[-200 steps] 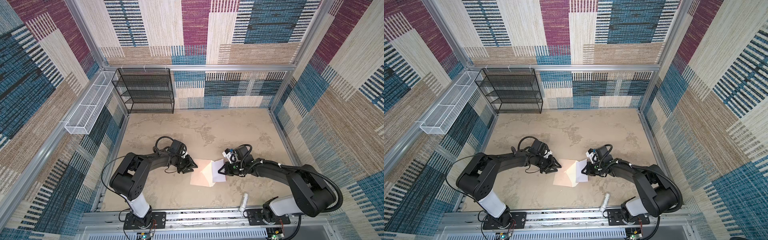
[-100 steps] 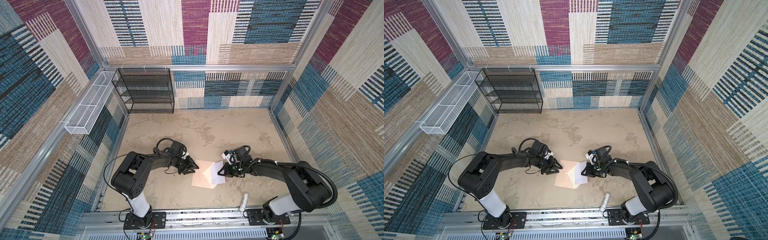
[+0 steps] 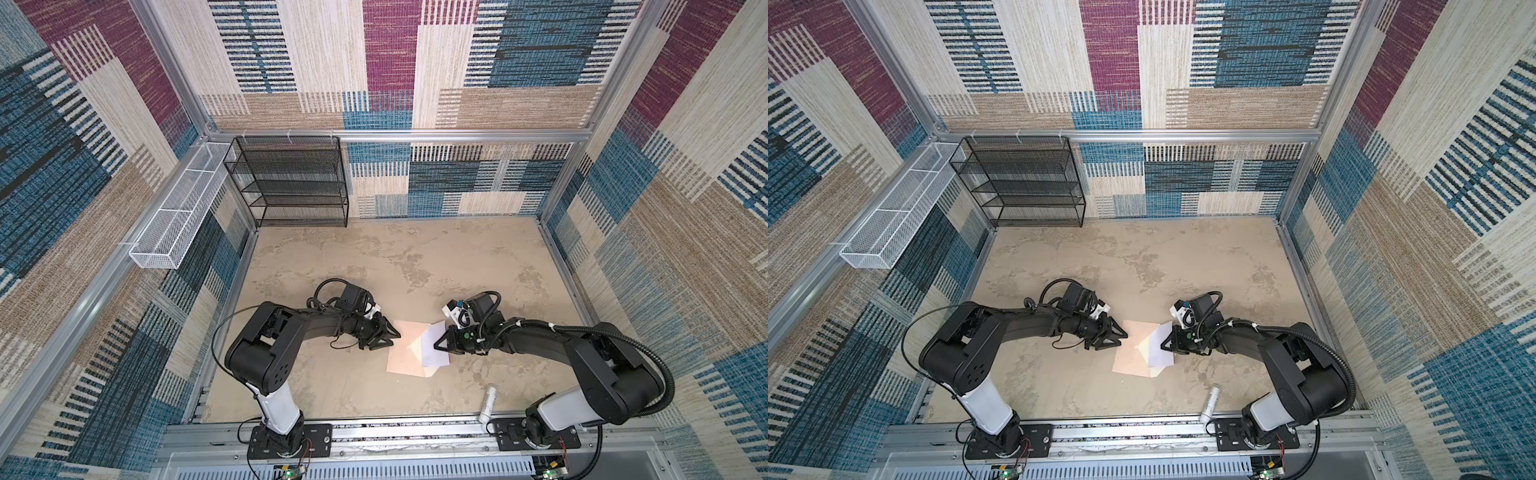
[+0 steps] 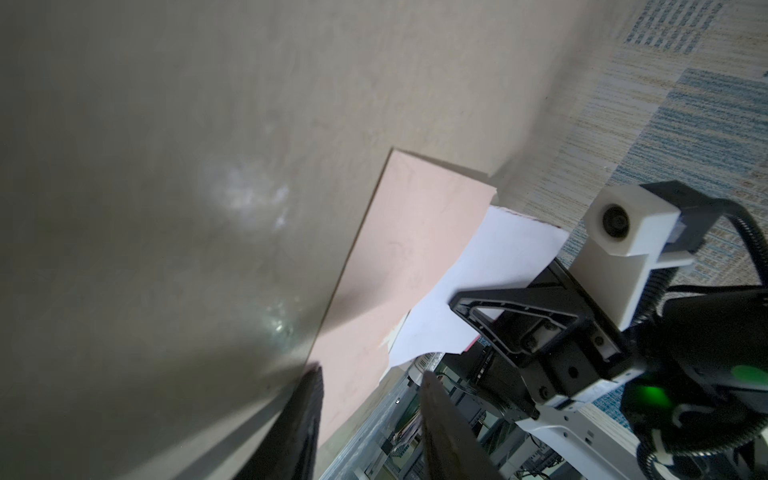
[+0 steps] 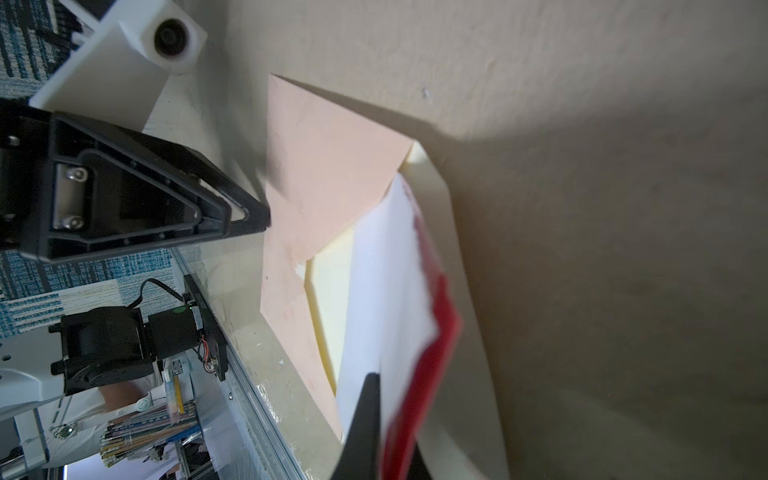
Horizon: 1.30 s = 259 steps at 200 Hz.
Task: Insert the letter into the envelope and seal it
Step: 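Lower the card into the envelope opening with both grippers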
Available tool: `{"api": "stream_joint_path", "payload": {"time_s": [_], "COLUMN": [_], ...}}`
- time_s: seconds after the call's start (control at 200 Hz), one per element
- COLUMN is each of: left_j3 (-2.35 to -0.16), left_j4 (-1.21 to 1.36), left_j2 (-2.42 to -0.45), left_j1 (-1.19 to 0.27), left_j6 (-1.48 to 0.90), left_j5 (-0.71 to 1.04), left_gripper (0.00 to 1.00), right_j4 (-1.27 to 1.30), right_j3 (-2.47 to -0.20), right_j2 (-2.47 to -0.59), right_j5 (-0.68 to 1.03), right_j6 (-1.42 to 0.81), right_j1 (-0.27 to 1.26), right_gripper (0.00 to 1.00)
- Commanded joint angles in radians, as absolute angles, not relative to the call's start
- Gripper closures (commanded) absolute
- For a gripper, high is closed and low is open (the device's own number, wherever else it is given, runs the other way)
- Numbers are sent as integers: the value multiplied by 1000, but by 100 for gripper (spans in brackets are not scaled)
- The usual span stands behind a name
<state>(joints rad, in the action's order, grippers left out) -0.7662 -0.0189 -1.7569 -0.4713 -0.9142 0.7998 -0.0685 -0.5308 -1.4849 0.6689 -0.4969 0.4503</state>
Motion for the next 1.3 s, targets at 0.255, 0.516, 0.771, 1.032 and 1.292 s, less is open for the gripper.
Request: {"api": "stream_joint_path", "payload": {"time_s": [0.255,0.516,0.771,1.032,1.292], "left_j3": [-741,-745,-746,-746,-770], "left_j4": [-36,-29,-25,-26,-118], "left_j2": [-1783,-1795,-1806,-1805,-1777], "left_j1": [-470,-471,-470,-470,-460], "left_j6": [-954,-957,-953,-951,-892], "left_j5": [723,733,745,751,722], "left_gripper": [57,57,57,57,55], "right_j4": [30,73,117,138,70], "right_j3": [-475,-465,-468,-476,-490], "right_j2": [-1453,-1492,-1515,-1537,-1491], "right_j5": [624,632,631,647,631], "right_j6": [-496,-494,-505,-508,-488], "right_j1": [454,454,458,466,466], "right_gripper": [100,100,100,98,81]}}
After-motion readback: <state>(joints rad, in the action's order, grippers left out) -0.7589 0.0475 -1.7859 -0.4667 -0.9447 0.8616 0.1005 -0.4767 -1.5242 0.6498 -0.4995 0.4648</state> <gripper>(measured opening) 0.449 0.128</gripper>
